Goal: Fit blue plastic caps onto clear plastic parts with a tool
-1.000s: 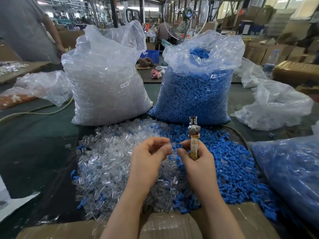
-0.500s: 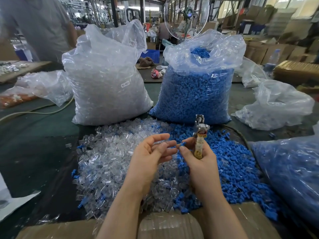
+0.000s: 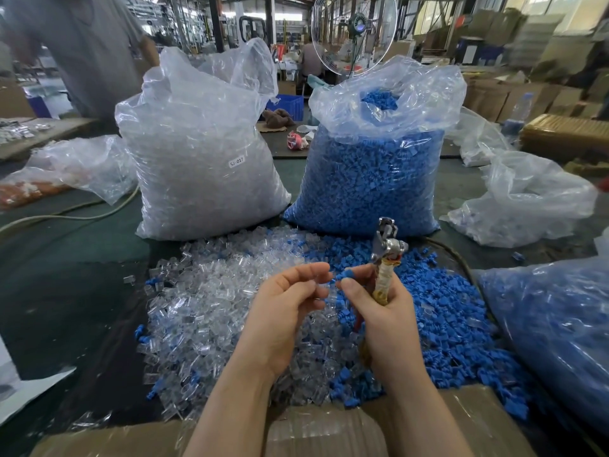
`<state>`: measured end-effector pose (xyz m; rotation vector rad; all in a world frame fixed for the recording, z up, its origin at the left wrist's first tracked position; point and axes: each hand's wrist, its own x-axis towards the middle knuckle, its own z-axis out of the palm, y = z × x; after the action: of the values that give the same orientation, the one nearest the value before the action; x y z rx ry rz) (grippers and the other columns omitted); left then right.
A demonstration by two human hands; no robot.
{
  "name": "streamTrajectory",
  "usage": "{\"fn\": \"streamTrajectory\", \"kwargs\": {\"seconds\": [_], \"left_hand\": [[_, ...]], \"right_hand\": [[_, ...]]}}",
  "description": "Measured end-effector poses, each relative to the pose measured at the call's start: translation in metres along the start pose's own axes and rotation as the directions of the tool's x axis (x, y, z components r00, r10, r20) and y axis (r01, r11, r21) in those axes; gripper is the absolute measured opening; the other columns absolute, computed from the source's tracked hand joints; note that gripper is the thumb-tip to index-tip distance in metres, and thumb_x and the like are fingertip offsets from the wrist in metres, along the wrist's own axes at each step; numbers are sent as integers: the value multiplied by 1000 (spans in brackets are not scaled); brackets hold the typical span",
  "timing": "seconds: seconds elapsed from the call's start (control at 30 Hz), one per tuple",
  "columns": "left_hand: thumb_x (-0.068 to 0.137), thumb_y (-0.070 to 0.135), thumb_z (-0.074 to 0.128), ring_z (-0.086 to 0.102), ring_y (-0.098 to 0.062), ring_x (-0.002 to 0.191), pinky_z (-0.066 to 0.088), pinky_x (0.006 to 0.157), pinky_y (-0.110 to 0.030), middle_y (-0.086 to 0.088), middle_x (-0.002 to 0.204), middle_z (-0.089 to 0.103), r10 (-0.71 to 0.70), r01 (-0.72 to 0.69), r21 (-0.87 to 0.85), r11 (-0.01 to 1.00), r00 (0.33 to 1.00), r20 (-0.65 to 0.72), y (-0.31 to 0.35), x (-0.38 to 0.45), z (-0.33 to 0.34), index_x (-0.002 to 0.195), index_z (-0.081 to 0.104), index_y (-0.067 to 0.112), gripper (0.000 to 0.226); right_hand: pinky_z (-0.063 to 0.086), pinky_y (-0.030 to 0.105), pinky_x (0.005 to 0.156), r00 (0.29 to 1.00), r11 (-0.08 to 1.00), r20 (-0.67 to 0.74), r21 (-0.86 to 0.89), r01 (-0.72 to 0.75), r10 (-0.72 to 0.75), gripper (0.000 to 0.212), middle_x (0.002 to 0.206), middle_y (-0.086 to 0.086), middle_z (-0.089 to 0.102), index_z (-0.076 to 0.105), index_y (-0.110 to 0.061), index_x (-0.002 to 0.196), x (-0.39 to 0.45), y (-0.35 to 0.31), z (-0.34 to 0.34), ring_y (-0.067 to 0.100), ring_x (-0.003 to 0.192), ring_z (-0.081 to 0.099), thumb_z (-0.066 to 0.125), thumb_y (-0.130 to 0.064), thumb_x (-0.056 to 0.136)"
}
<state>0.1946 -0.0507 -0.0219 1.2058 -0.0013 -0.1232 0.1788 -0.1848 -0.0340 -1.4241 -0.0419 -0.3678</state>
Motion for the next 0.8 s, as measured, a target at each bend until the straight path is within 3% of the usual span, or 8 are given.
{"fn": "streamTrajectory", "kwargs": {"seconds": [0.2, 0.33, 0.47, 0.57, 0.67, 0.8], "left_hand": [[89, -2, 63, 69, -12, 81, 56, 74, -20, -4, 91, 75, 6, -7, -22, 1000, 1000, -10, 1, -3, 2, 102, 71, 7, 18], [98, -2, 50, 73, -17, 90, 58, 74, -20, -8, 104, 75, 10, -10, -4, 1000, 997, -79, 2, -2, 7, 108, 66, 6, 20], [100, 5, 51, 73, -20, 96, 60, 77, -24, -9, 105, 75, 9, -8, 4, 1000, 990, -138, 1, -2, 11, 111, 60, 4, 14], [97, 3, 56, 74, -16, 92, 60, 74, -24, -7, 98, 76, 29, -18, 73, 997, 986, -164, 0, -3, 14, 104, 65, 5, 11], [91, 4, 66, 70, -2, 79, 54, 67, -17, 6, 84, 76, 87, -50, 192, 980, 977, -192, -2, -4, 15, 93, 72, 14, 12], [87, 5, 72, 67, -3, 65, 52, 60, -14, 4, 74, 74, 78, -41, 163, 986, 972, -223, -1, -6, 16, 90, 74, 13, 9]], "right_hand": [[45, 13, 58, 999, 999, 5, -13, 40, -40, 9, 64, -11, 63, 66, -16, 84, -1, -1, 2, 1, 60, 57, 66, -10, 92], [49, 17, 61, 998, 998, -13, -35, 55, -56, 12, 69, -4, 65, 66, -19, 83, -2, 0, 4, 7, 64, 58, 67, -11, 91], [50, 17, 63, 997, 995, -15, -60, 77, -78, 14, 71, -7, 65, 64, -17, 83, -2, 1, 5, 4, 66, 60, 65, -6, 92], [50, 17, 65, 996, 993, -11, -78, 93, -94, 16, 71, -7, 64, 63, -19, 83, -2, 2, 5, 4, 66, 60, 65, -6, 92], [49, 18, 62, 994, 989, -14, -102, 106, -108, 20, 70, -3, 60, 62, -25, 83, -2, 4, 4, 6, 63, 55, 65, -9, 93], [48, 17, 61, 991, 983, -13, -128, 131, -134, 19, 70, -8, 61, 62, -30, 84, -1, 5, 4, 3, 63, 54, 65, -14, 93]]}}
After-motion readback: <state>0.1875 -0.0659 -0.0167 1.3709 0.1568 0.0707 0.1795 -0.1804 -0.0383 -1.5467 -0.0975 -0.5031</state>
